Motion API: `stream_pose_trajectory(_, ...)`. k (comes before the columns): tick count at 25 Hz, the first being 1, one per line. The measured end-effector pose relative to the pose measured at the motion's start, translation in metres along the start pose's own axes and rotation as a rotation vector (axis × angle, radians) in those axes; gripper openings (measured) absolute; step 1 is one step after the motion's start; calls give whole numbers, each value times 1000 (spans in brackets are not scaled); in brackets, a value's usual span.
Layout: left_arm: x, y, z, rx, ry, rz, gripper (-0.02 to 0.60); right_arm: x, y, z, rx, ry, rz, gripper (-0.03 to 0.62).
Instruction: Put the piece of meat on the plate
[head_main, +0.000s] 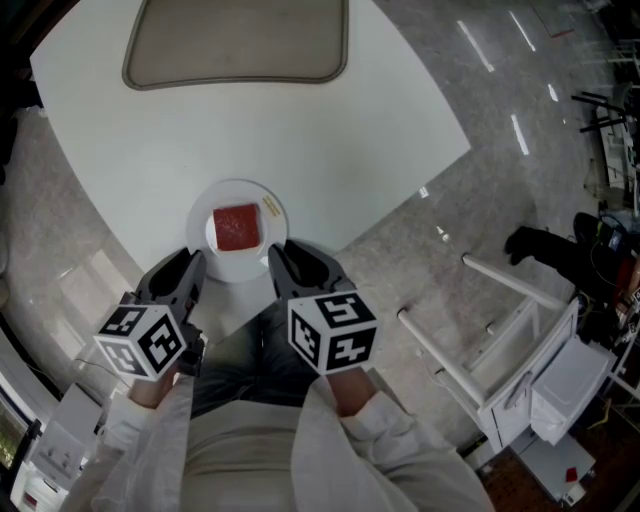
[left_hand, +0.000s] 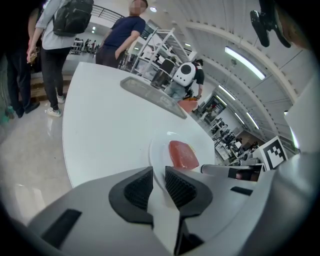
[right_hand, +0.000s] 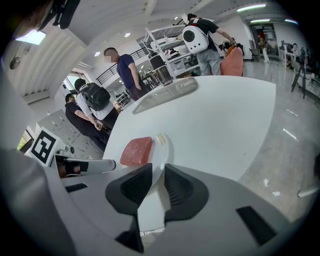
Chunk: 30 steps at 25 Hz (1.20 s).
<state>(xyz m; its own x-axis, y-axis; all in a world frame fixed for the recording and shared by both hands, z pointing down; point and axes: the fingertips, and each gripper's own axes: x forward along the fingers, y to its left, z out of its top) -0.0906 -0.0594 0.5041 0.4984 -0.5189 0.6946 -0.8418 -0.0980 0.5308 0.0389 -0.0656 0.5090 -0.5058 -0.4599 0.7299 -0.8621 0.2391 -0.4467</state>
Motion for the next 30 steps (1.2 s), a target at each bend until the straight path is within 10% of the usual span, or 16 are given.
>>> stream_pose_trajectory(30,-57,-42,32,129,-126,-92,81,-65,37,29,-21,-183,11,85)
